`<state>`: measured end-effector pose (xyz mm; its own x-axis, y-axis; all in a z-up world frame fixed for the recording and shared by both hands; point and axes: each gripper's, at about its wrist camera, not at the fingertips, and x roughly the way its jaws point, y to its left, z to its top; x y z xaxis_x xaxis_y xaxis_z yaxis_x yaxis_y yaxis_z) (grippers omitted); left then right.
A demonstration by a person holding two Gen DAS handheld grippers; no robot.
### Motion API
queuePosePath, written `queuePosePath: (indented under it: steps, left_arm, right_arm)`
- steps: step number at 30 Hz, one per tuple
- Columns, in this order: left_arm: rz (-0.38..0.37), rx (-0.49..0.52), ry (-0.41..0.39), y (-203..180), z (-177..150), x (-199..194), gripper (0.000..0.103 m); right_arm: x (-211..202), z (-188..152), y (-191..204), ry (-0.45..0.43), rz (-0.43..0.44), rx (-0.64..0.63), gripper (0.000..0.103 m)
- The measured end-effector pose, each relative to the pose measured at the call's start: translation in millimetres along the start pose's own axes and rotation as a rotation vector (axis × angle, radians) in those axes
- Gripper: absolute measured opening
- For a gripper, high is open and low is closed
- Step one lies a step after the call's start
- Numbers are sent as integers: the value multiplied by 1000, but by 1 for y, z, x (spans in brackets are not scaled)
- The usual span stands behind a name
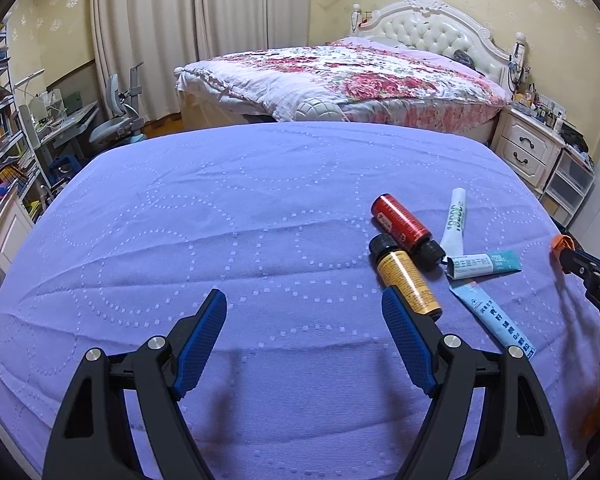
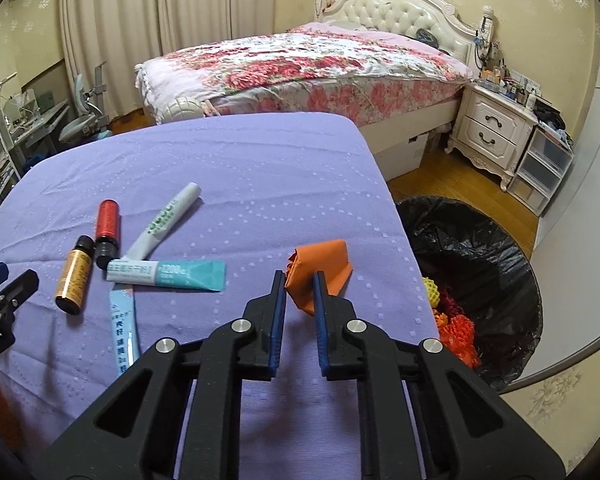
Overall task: Collect trash
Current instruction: 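Grasp the amber bottle with the left tool while the right tool holds the orange paper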
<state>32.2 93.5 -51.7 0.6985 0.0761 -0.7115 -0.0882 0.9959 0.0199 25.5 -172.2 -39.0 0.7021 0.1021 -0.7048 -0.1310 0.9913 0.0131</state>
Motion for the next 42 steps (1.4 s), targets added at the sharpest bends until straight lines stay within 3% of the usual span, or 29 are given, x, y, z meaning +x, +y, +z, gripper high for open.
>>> queuePosePath:
  steps: [6,8,10,16,29,31,42]
  left_arm:
    - [-4,28,-9,-12,5,0,78]
    - [-1,33,-8,-15,5,1,78]
    - [1,35,-6,-17,6,1,78]
    - [8,44,-8,-23,8,2,78]
    - [25,47,-3,-25,8,7,78]
    - [25,45,-2,-24,8,7,78]
    - [8,55,4,-34,10,13,78]
  right_arm:
    - [-1,-2,3,-8,69,4,16]
    - [1,-5,2,8,86,13,26]
    - [-2,-7,-3,-2,83,36,49]
    - [-1,-8,-10,4,88,54,55]
    - [26,7,8,62,101,70,55]
    - [30,6,9,82,99,61,39]
    - [14,-11,4,84,85,-4,38]
